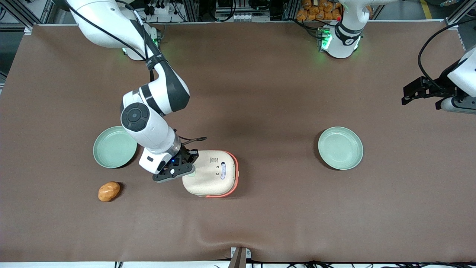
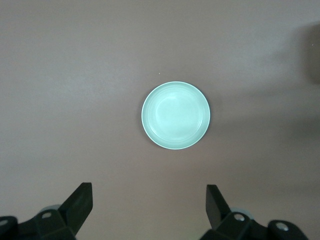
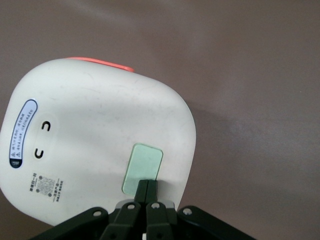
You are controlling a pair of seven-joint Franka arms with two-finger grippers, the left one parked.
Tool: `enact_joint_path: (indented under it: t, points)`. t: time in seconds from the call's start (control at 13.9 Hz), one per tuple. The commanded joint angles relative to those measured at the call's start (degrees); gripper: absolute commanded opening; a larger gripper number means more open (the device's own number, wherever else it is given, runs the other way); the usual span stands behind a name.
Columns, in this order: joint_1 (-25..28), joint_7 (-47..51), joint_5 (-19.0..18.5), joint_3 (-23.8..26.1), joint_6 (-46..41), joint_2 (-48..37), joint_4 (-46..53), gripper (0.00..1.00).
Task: Press rice cooker button with right arm
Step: 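Press down on the green button with the closed right gripper fingertips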
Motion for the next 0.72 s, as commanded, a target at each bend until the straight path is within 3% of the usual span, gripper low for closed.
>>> enact_joint_path:
  t: [0.0,0.65]
  points:
    - [1.3,0.7,1.6,-0.8,0.6,1.1,0.8,0.0]
    - [2.2,0.6,1.6,-1.5,3.4,2.3,0.7,0.0]
